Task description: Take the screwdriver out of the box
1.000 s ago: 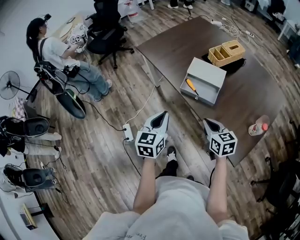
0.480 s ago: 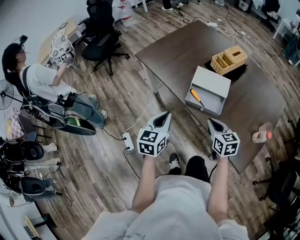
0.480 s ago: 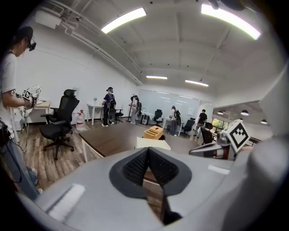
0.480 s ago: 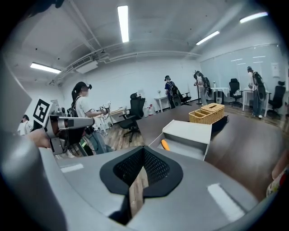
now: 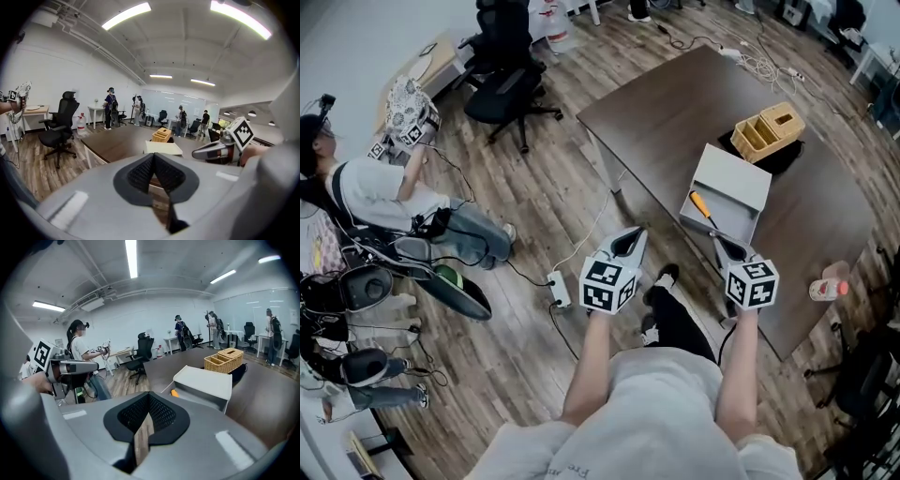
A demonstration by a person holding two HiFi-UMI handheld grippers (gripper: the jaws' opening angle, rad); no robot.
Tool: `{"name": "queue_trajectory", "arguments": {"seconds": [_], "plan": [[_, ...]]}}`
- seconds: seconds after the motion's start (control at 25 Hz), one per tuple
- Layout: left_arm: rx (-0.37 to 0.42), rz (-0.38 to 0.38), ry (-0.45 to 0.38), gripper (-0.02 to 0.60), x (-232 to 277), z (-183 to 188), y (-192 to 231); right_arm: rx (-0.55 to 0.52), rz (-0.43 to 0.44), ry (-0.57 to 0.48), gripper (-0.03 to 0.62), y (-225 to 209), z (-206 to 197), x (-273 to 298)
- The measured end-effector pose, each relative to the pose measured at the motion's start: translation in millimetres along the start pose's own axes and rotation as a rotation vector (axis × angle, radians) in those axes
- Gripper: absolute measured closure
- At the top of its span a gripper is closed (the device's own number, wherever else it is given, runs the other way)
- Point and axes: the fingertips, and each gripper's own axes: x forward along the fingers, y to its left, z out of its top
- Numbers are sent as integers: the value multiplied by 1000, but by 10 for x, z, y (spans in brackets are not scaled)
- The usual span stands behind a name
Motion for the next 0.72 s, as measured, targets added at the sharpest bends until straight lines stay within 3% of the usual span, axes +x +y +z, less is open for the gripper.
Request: {"name": "queue_trajectory", "arguments": {"seconds": [0.72], "plan": [[27,-116,92,528,1319,191,412,3,-61,131,592,-623,222,945]]}}
